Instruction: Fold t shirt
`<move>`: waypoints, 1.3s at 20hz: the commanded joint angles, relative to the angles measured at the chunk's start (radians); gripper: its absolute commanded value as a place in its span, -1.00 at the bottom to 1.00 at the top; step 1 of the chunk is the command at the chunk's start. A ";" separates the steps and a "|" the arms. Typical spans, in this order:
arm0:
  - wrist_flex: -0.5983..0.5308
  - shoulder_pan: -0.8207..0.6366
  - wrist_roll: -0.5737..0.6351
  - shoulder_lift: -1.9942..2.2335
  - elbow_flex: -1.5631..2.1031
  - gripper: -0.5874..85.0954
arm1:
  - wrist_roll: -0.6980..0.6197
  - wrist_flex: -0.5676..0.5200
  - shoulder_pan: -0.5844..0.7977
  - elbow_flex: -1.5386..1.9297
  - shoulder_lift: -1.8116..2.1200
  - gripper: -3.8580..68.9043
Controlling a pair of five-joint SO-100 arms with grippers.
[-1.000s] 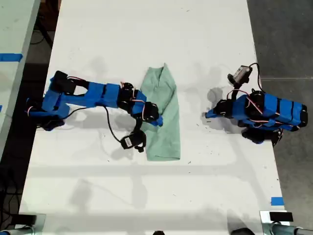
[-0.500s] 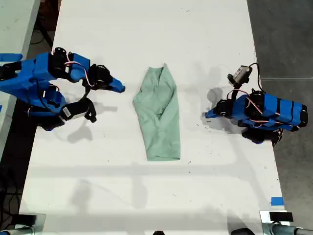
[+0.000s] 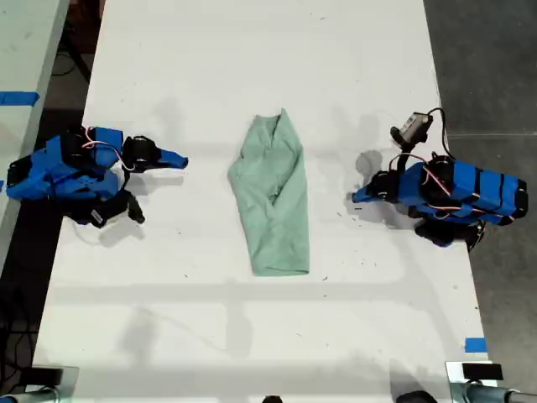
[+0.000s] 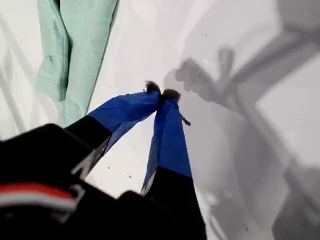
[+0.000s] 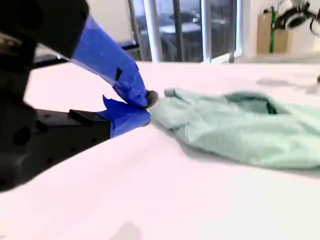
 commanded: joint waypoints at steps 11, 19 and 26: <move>0.012 -0.005 -0.025 0.026 0.005 -0.99 | 0.015 0.009 0.005 0.038 0.012 -0.83; -0.005 0.029 -0.048 0.038 -0.021 -0.99 | 0.014 0.011 0.005 0.038 0.012 -0.83; 0.020 -0.009 -0.072 0.038 -0.002 -0.99 | 0.014 0.011 0.006 0.038 0.012 -0.83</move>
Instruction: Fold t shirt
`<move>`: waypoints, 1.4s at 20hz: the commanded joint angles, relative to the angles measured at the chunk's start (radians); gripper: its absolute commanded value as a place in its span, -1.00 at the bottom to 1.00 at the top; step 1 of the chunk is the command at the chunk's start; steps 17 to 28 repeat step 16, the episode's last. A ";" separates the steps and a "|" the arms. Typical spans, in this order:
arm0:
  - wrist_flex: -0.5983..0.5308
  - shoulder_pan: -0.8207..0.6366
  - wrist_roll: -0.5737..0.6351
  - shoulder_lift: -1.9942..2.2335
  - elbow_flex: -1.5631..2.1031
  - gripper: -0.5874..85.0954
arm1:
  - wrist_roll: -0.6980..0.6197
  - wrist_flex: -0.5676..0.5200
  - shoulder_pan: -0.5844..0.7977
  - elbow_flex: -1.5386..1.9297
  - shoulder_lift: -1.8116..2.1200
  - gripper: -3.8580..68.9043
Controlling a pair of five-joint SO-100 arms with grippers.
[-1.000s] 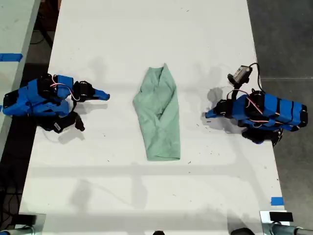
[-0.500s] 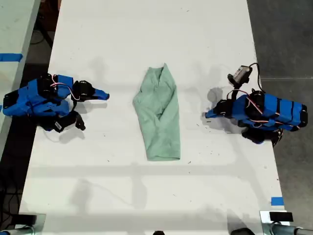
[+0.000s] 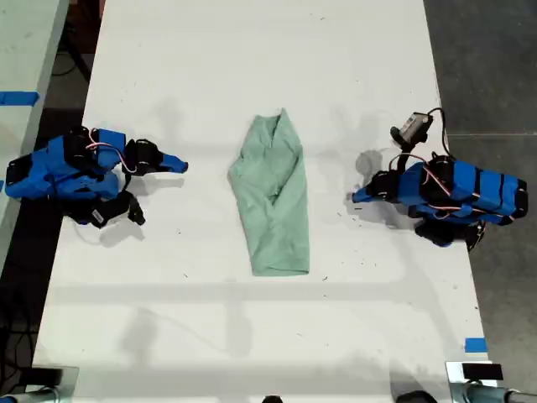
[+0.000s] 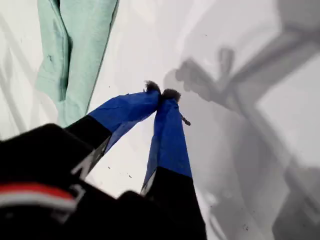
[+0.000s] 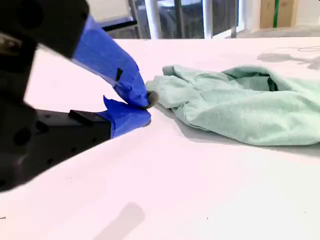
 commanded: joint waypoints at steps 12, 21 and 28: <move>0.035 -0.023 -0.051 0.006 -0.017 -0.99 | 0.011 0.011 0.009 0.038 0.012 -0.83; 0.037 -0.021 -0.054 0.006 -0.018 -0.99 | 0.014 0.011 0.006 0.038 0.012 -0.83; 0.037 -0.021 -0.054 0.006 -0.018 -0.99 | 0.014 0.011 0.006 0.038 0.012 -0.83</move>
